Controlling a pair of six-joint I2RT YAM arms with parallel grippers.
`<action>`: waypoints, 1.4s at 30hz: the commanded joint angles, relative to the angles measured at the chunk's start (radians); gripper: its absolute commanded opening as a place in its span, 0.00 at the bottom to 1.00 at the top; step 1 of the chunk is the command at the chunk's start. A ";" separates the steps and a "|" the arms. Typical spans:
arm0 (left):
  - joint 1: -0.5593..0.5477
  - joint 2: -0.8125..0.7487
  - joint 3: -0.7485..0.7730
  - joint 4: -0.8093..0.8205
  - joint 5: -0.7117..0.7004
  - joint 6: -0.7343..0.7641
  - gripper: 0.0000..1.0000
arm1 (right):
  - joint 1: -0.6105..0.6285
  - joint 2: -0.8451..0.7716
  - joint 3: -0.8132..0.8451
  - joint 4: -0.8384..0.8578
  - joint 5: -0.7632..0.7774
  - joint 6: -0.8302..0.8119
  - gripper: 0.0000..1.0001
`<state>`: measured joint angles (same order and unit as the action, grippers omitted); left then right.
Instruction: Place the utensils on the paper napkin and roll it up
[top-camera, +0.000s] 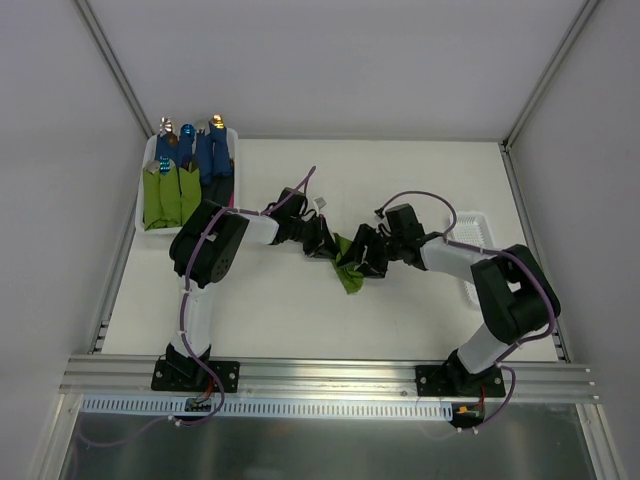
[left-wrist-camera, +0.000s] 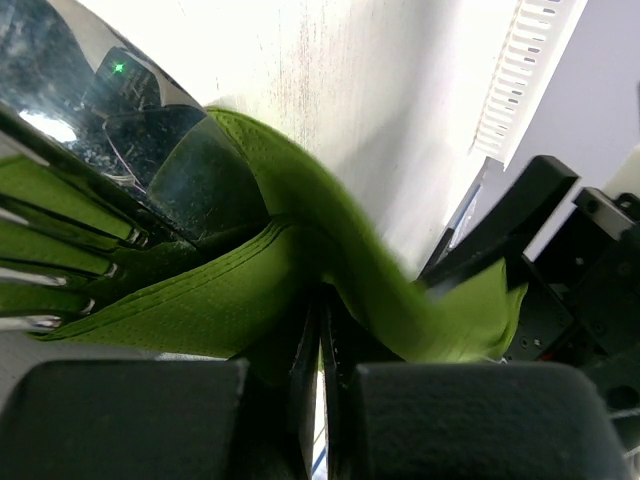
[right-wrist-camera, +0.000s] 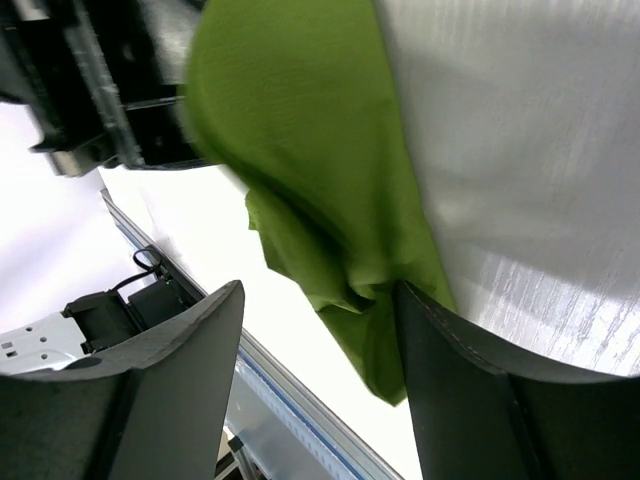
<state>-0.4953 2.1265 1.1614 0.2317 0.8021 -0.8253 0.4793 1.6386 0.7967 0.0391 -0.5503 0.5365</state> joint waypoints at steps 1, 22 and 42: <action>0.011 0.030 -0.008 -0.058 -0.092 0.043 0.00 | -0.004 -0.066 0.048 -0.008 0.013 -0.035 0.64; 0.009 0.029 -0.005 -0.061 -0.092 0.046 0.00 | 0.045 0.010 0.024 -0.011 -0.010 -0.023 0.55; 0.011 0.023 -0.002 -0.065 -0.098 0.048 0.00 | 0.067 0.090 0.033 -0.094 0.023 -0.067 0.10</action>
<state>-0.4953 2.1265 1.1625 0.2272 0.8021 -0.8249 0.5339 1.6939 0.8150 -0.0032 -0.5159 0.4850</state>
